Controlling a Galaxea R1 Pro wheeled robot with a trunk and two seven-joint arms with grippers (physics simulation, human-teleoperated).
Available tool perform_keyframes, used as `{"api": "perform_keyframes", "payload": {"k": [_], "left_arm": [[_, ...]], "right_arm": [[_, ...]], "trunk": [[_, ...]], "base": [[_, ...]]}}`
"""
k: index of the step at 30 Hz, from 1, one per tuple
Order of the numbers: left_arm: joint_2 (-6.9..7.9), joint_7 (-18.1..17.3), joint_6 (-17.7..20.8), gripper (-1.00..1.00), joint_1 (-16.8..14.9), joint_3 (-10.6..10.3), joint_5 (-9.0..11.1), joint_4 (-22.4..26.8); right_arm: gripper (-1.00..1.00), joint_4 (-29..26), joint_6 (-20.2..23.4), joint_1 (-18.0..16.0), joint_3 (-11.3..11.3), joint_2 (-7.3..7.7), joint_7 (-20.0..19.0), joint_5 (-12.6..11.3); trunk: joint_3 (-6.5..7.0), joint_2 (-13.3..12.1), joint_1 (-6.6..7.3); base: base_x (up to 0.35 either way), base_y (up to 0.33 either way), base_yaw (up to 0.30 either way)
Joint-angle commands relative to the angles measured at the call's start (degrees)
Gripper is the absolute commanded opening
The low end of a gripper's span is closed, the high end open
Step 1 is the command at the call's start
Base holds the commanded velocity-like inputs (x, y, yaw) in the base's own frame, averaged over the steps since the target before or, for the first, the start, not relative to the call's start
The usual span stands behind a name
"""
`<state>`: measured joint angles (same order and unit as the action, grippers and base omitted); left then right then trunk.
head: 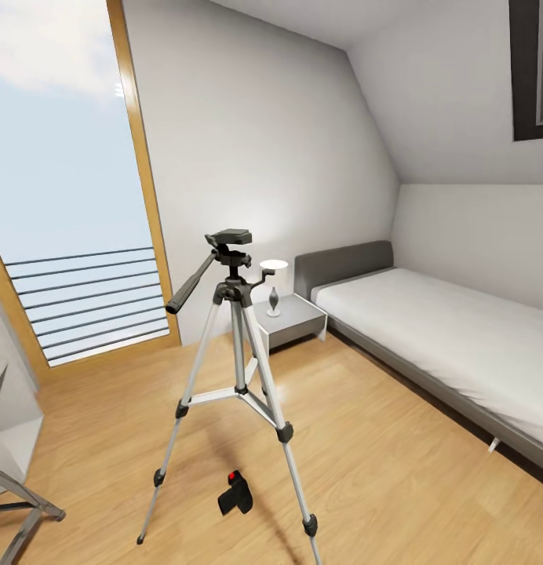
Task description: Attach the digital camera to the camera tripod in the bedroom.
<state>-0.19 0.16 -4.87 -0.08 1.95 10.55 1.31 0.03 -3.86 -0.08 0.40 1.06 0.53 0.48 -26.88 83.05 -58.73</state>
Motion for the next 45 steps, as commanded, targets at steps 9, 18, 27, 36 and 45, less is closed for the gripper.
{"api": "perform_keyframes", "payload": {"k": [9,18,27,36,45], "left_arm": [[-0.03,0.27,0.02,1.00,-0.01,0.16,0.26,0.01],[-0.14,0.33,-0.18,1.00,-0.01,0.16,0.26,0.01],[-0.24,0.37,-0.37,1.00,-0.01,0.16,0.26,0.01],[-0.29,0.37,-0.34,1.00,-0.01,0.09,0.26,0.01],[-0.32,0.37,-0.39,1.00,-0.01,0.08,0.19,0.01]], "right_arm": [[1.00,-7.50,0.31,-0.01,-0.12,0.25,-0.21,1.67],[1.00,-26.65,8.95,-0.01,-0.21,0.35,-0.74,2.96],[1.00,-53.26,27.98,-0.01,-0.85,2.75,-6.42,2.49],[1.00,-73.59,40.19,-0.01,-1.28,4.79,-10.91,2.45],[1.00,-86.99,49.68,-2.69,-1.65,5.44,-13.40,2.30]], "trunk": [[-0.05,0.02,0.00],[-0.05,0.02,0.00],[-0.05,0.02,0.00],[-0.05,0.02,0.00],[-0.05,0.02,0.00]], "base": [[0.000,0.000,0.000],[0.000,0.000,0.000],[0.000,0.000,0.000],[0.000,0.000,0.000],[0.000,0.000,0.000]]}}
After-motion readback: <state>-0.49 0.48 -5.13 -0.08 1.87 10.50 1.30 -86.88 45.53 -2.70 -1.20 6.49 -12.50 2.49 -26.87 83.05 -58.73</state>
